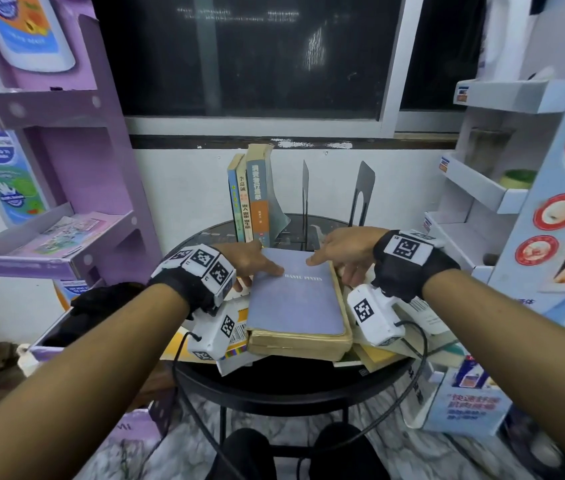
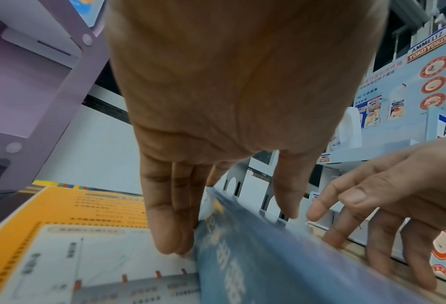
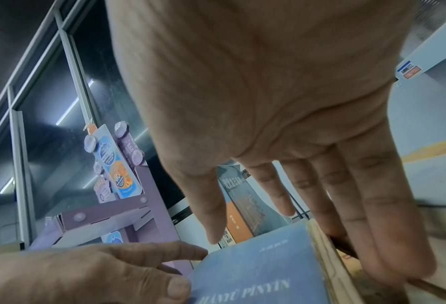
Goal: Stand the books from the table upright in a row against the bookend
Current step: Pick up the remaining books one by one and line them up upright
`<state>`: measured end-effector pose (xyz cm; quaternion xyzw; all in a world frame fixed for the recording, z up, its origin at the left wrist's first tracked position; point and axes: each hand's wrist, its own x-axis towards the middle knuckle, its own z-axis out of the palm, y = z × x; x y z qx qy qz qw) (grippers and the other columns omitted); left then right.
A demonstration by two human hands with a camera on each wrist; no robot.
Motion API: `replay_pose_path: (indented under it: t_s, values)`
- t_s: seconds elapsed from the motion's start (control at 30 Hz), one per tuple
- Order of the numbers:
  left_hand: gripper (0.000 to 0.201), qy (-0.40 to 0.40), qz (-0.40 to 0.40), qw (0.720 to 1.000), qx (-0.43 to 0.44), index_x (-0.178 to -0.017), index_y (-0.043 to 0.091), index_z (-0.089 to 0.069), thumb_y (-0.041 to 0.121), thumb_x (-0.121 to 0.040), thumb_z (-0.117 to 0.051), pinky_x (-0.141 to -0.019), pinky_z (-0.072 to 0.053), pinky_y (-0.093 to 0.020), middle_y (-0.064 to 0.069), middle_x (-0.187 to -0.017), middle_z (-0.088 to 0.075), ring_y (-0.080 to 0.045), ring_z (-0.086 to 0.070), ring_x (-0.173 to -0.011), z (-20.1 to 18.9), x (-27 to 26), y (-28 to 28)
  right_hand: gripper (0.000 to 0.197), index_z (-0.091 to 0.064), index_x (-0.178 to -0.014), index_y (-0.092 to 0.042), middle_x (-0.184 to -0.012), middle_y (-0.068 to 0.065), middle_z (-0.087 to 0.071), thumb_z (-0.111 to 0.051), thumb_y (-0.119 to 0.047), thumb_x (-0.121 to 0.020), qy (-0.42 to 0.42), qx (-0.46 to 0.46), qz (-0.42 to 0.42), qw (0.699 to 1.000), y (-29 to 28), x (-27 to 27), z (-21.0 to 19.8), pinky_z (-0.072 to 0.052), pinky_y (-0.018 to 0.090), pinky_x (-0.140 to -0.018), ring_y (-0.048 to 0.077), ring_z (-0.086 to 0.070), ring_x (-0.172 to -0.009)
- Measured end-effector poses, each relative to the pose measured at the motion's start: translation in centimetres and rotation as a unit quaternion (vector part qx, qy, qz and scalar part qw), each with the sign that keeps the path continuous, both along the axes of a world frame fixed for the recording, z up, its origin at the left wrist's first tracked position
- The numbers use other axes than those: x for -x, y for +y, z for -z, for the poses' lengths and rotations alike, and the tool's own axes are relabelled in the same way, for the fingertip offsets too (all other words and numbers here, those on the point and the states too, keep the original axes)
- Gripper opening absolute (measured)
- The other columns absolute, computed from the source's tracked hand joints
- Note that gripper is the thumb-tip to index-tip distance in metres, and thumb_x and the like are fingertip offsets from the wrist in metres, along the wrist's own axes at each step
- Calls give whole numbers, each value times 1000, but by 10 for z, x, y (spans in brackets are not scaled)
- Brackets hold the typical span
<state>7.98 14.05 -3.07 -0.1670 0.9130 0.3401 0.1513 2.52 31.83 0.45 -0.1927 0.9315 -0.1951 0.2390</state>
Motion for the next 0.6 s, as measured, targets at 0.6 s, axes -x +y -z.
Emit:
replay_pose_path:
  t_s: [0.6]
  values:
    - [73, 10, -22, 998, -53, -145, 14, -25, 39, -88, -64, -91, -52, -44, -11, -140, -44, -31, -53, -119, 14, 1, -2, 44, -59, -99, 1, -88, 24, -70, -77, -33, -79, 6, -42, 0, 999, 0, -1, 11, -50, 27, -50, 32, -66, -72]
